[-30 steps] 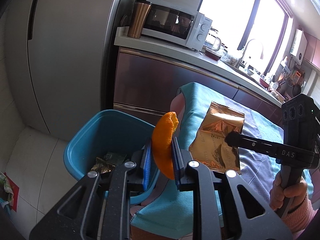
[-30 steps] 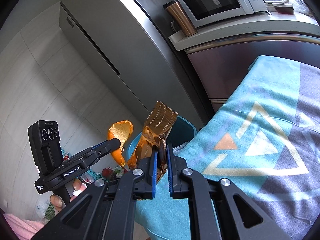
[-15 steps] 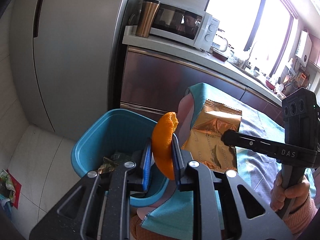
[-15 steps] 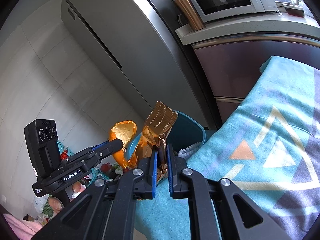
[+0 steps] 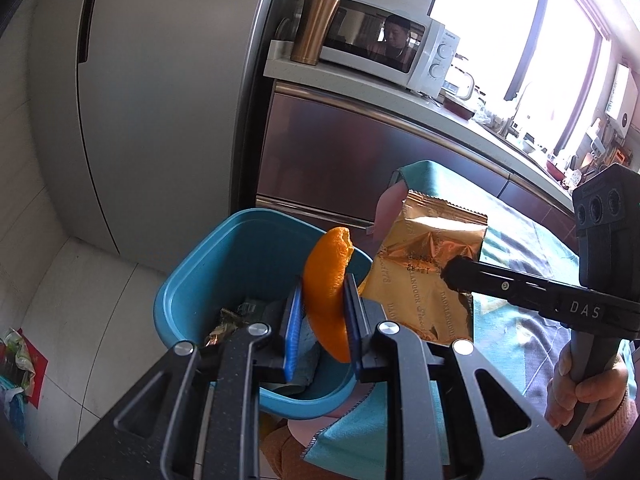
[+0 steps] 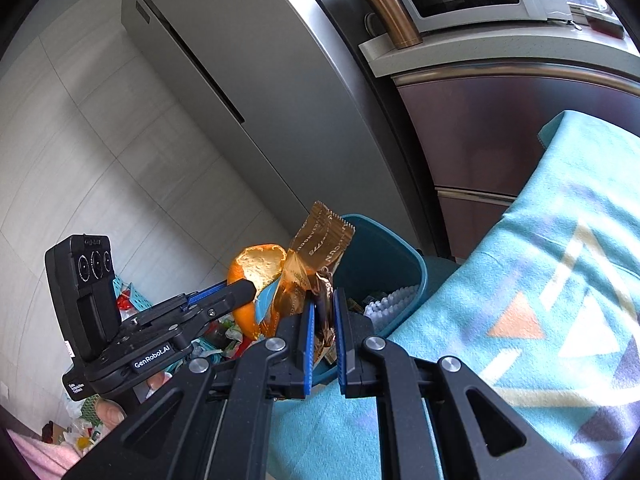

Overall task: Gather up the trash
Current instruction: 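Hold both items and move both tools over the teal bin opening, then open the right tool to drop the gold wrapper while the left tool releases the peel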

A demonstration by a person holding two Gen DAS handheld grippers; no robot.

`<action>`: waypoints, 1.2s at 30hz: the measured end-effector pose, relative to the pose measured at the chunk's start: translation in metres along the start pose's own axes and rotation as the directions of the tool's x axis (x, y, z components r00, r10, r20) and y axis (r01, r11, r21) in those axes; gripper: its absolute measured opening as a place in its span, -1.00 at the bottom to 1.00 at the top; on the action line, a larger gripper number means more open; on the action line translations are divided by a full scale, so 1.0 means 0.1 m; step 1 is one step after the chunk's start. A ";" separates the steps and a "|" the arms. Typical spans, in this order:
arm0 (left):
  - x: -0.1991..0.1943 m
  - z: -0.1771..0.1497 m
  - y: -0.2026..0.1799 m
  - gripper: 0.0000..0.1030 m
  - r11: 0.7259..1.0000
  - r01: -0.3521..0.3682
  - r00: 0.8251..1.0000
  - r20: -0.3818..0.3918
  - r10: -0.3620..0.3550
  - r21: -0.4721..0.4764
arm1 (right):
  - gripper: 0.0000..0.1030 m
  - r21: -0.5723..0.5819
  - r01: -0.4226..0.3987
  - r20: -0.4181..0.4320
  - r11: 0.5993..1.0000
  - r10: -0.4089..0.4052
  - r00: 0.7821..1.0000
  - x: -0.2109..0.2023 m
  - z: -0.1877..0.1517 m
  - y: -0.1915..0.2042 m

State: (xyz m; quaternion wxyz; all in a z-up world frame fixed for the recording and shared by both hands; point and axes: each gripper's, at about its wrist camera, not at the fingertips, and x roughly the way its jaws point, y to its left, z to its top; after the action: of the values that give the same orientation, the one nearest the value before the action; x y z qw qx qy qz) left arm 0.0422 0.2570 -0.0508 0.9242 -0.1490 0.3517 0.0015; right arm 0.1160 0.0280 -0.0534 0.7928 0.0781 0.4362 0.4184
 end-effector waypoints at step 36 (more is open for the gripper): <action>0.33 -0.01 0.12 -0.58 0.997 -0.069 0.997 -0.046 0.068 -0.029 | -0.84 -0.023 0.021 -0.088 1.000 -0.023 0.996 0.54 0.08 0.10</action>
State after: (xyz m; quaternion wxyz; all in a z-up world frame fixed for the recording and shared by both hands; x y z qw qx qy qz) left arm 0.0651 0.2651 -0.0758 0.9131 -0.1512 0.3770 0.0352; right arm 0.1300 0.0759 -0.0774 0.7782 0.0461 0.4670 0.4174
